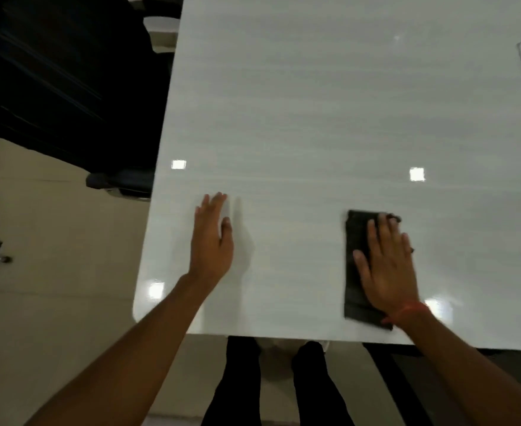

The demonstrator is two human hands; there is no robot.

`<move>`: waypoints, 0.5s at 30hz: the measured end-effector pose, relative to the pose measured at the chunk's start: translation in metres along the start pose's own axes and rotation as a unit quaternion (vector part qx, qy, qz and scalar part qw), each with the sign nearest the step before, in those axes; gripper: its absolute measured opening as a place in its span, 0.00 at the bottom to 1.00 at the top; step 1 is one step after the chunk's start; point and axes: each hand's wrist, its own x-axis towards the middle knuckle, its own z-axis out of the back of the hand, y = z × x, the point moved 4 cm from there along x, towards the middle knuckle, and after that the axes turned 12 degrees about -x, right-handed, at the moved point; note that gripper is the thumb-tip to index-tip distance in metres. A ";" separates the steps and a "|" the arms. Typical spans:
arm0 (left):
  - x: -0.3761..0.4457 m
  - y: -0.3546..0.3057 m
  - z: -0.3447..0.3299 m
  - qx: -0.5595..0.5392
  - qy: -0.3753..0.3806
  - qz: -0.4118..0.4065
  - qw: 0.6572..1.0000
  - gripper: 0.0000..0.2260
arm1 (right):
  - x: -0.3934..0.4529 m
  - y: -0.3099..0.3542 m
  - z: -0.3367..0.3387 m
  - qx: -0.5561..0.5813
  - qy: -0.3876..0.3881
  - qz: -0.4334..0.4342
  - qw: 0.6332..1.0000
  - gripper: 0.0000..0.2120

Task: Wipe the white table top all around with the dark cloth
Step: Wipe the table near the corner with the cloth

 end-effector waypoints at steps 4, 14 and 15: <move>0.041 0.025 0.061 0.006 -0.023 0.011 1.000 0.19 | 0.117 0.061 0.011 0.007 0.008 -0.089 0.996 0.38; 0.091 0.055 0.106 -0.009 -0.023 0.026 0.999 0.20 | 0.039 0.292 0.010 0.012 0.009 0.238 0.971 0.34; 0.093 0.055 0.103 -0.016 -0.015 0.027 0.999 0.20 | 0.027 0.268 0.008 0.011 0.012 0.226 0.974 0.34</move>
